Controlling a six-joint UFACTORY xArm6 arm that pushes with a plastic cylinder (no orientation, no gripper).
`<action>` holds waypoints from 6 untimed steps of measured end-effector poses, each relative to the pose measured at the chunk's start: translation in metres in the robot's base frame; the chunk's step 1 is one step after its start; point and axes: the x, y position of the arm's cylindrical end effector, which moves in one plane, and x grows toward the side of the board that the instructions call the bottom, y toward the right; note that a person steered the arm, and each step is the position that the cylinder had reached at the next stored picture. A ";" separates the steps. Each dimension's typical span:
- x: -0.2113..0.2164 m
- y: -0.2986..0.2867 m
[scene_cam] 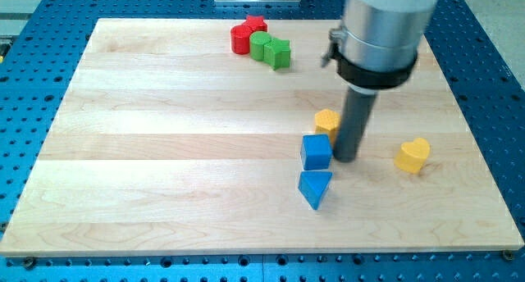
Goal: Push the cube into the hexagon
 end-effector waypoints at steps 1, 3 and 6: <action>0.017 0.001; 0.024 -0.079; -0.084 -0.021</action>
